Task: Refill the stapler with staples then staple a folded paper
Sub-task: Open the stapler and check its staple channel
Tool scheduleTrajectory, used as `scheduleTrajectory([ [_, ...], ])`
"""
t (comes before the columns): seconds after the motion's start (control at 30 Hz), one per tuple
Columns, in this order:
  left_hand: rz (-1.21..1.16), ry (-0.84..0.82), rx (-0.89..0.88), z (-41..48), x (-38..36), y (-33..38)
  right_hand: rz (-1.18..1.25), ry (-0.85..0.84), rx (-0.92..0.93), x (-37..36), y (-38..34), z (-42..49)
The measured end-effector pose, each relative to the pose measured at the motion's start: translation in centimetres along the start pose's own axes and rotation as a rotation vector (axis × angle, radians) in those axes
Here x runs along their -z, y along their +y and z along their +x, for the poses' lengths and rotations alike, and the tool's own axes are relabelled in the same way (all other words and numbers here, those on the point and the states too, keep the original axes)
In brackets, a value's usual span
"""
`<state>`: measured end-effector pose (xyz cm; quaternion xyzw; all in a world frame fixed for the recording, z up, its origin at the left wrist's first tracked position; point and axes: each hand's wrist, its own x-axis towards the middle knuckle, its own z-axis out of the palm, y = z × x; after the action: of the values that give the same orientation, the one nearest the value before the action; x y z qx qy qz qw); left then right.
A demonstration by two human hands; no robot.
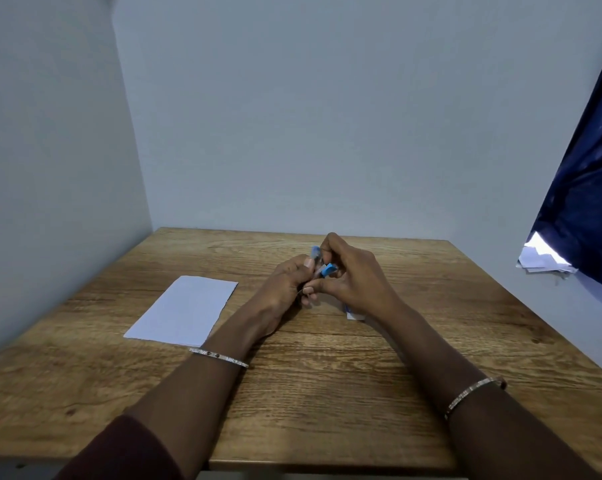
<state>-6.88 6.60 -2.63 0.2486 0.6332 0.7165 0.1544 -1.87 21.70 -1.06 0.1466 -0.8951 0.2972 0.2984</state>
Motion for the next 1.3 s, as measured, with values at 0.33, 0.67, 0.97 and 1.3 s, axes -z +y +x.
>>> scheduleTrajectory([
  [0.33,-0.385,0.143,0.030,0.4,0.3,0.4,0.117,0.062,-0.122,0.5,-0.3,0.0],
  [0.67,-0.794,-0.057,0.098,0.9,1.4,0.7,0.910,0.429,-0.627,0.8,2.9,0.6],
  [0.97,-0.719,-0.247,0.273,0.0,1.6,1.3,1.070,0.435,-0.647,1.9,3.2,0.7],
  [1.3,-0.351,-0.194,0.331,-0.2,0.1,0.7,1.053,0.092,-0.468,0.1,1.3,0.5],
])
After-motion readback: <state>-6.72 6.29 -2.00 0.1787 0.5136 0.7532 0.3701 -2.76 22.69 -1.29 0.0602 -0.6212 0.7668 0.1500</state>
